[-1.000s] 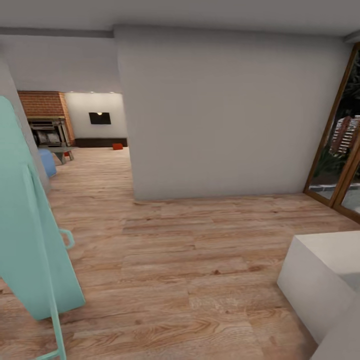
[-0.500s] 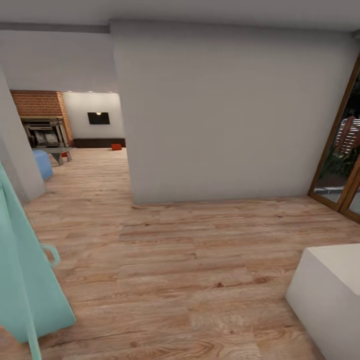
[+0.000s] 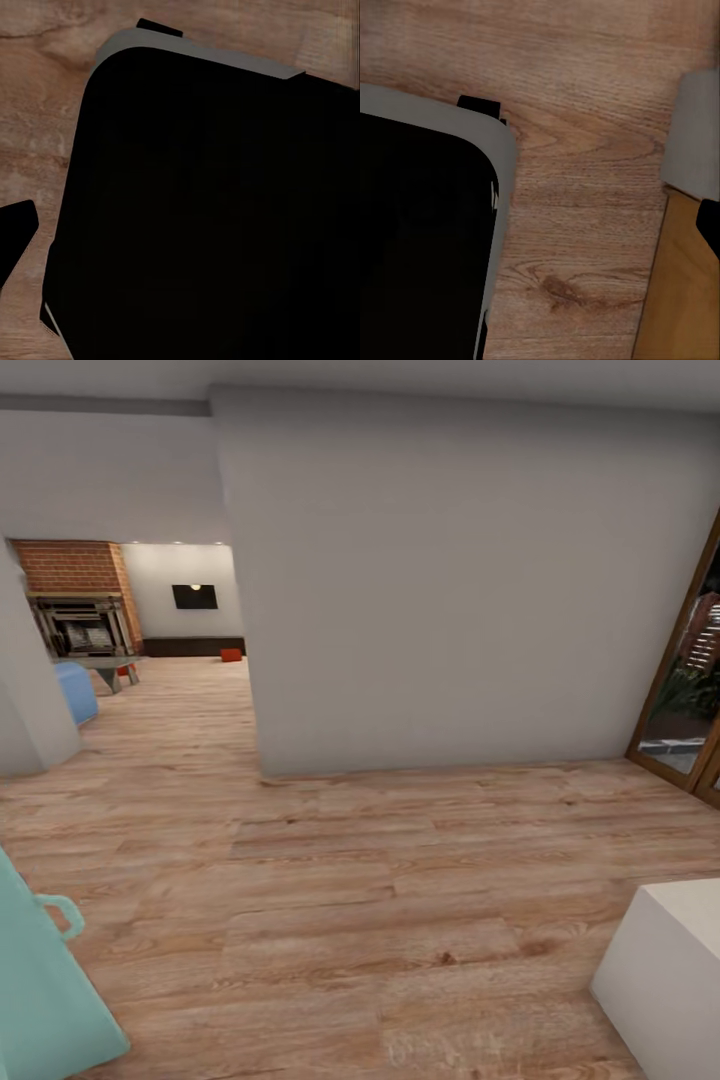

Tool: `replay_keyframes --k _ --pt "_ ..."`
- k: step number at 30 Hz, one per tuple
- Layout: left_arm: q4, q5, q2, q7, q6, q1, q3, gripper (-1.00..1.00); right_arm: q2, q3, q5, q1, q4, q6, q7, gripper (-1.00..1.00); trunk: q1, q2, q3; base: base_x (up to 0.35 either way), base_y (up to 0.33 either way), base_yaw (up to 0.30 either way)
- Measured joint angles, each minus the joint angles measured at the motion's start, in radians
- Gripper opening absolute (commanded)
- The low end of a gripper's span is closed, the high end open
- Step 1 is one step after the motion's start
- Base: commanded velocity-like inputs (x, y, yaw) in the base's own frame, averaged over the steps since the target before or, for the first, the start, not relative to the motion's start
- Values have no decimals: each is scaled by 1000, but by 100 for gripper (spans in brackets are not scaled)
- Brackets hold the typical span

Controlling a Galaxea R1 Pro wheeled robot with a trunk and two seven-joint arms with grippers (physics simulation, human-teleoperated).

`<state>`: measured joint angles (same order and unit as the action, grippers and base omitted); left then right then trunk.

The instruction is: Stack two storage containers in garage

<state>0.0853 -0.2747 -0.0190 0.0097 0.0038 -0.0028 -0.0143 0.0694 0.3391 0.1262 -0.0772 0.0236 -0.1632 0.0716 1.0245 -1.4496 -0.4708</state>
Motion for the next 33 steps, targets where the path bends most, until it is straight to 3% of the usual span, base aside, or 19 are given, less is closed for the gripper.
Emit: replay_keyframes --k 33 --pt "3 0 1 0 -1 0 -1 100 0 1 0 0 -6 -1 0 100 0 0 0 324 0 1"
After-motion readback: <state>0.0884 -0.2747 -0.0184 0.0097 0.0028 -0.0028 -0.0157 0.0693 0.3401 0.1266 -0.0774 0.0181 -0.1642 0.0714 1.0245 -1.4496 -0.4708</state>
